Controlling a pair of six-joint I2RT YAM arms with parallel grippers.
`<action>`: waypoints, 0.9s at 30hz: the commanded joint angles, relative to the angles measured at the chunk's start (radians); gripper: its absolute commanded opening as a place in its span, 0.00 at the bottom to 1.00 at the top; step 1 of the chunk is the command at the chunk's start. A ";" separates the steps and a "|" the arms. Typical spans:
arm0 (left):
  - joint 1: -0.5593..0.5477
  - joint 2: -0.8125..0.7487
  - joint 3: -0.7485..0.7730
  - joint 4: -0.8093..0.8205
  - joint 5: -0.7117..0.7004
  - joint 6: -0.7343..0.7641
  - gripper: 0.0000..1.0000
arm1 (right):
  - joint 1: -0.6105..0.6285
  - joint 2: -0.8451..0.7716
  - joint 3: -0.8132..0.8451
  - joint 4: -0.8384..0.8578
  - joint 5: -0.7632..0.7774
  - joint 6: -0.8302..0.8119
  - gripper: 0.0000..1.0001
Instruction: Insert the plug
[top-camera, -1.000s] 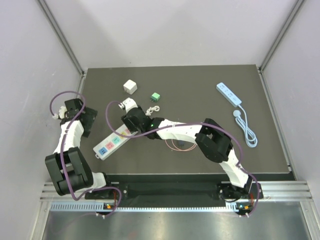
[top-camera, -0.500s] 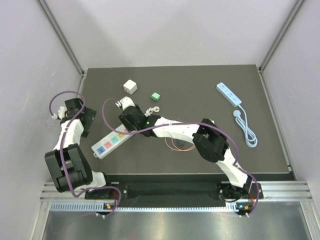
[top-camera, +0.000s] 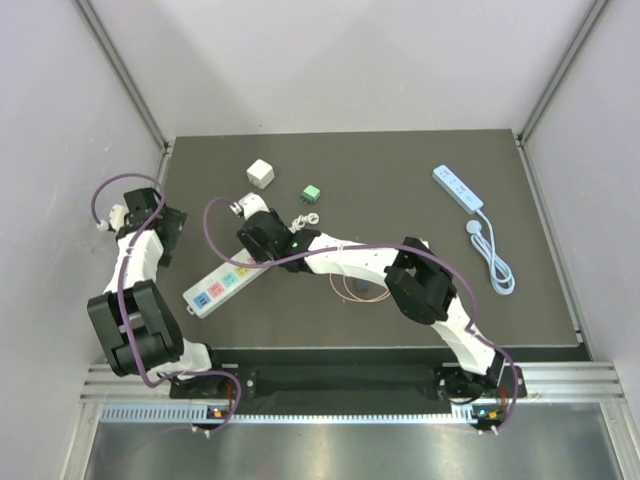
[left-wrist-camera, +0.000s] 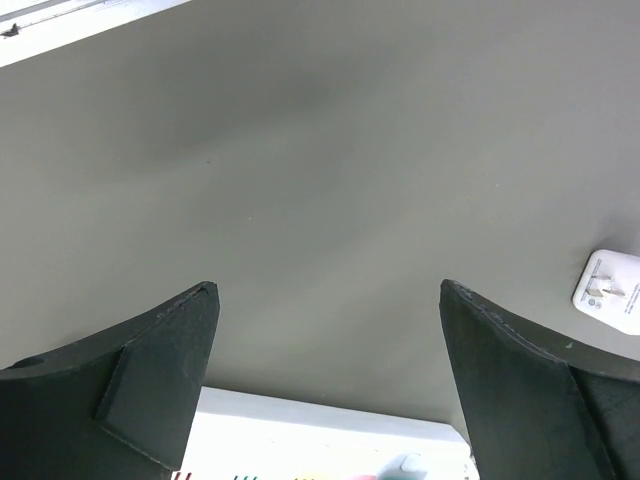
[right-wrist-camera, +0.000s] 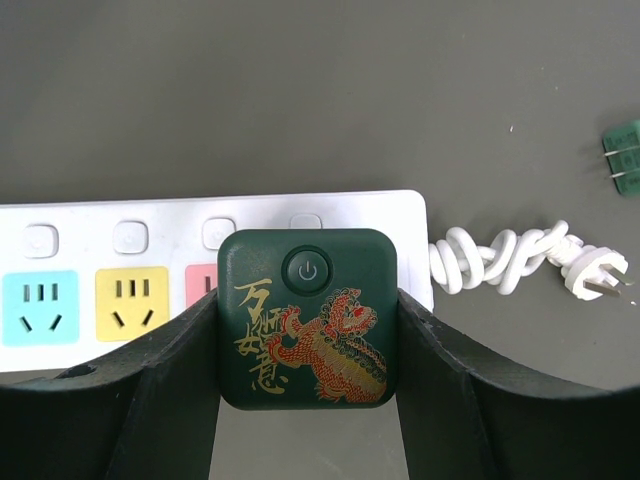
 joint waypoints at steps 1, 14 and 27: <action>0.008 -0.024 0.004 0.025 -0.016 -0.010 0.96 | 0.034 0.179 -0.140 -0.297 -0.168 0.069 0.00; 0.006 -0.046 -0.008 0.026 0.000 -0.003 0.95 | -0.002 0.176 -0.036 -0.411 -0.208 0.071 0.00; 0.008 -0.097 -0.042 0.046 0.012 0.026 0.95 | 0.032 0.189 -0.140 -0.290 -0.152 0.126 0.00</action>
